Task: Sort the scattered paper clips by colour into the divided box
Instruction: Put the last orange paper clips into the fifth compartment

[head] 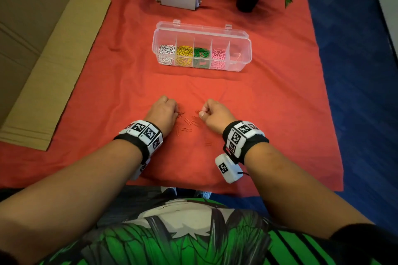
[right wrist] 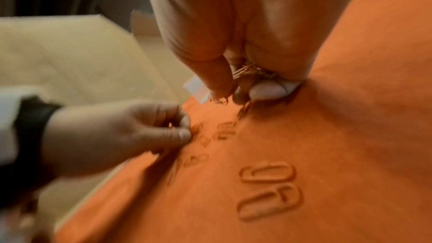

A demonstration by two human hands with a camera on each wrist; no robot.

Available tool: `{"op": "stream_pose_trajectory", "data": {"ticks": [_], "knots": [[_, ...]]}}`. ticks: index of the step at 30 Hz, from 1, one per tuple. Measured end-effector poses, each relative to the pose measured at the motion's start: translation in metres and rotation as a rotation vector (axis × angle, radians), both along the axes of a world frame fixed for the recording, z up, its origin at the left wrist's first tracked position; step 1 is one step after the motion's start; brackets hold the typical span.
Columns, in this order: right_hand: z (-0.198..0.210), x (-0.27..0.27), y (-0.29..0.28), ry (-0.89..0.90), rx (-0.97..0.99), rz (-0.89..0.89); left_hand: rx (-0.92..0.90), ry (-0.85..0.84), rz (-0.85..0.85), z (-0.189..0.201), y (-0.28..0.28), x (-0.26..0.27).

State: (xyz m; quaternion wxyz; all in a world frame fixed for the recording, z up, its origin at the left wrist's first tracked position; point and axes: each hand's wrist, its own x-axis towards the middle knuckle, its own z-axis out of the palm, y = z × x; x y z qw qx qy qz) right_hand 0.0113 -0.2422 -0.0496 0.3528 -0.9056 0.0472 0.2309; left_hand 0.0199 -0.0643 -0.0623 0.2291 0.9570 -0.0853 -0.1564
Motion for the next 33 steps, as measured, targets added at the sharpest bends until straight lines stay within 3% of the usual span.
{"op": "stream_pose_trajectory", "data": {"ticks": [7, 15, 19, 23, 27, 30, 33], "knots": [[-0.001, -0.001, -0.009, 0.174, 0.43, -0.358, 0.019, -0.018, -0.078, -0.003, -0.004, 0.0], [0.003, -0.007, -0.015, 0.235, 0.688, -0.452, 0.042, 0.041, -0.064, -0.001, -0.012, -0.002], [0.003, -0.007, -0.019, 0.264, 0.739, -0.445, -0.19, 0.141, 0.091, 0.006, -0.01, 0.0], [0.007, -0.006, -0.022, 0.321, 0.885, -0.461, -0.781, 0.51, 0.479, 0.019, -0.01, 0.003], [0.013, -0.005, -0.025, 0.463, 1.09, -0.6, -1.126, 0.775, 0.717, 0.033, -0.003, 0.007], [0.015, -0.005, -0.021, 0.527, 1.091, -0.621, -1.159, 0.832, 0.756, 0.031, -0.005, 0.006], [0.015, -0.003, -0.015, 0.506, 0.937, -0.622, -0.944, 0.721, 0.693, 0.026, -0.015, 0.0]]}}
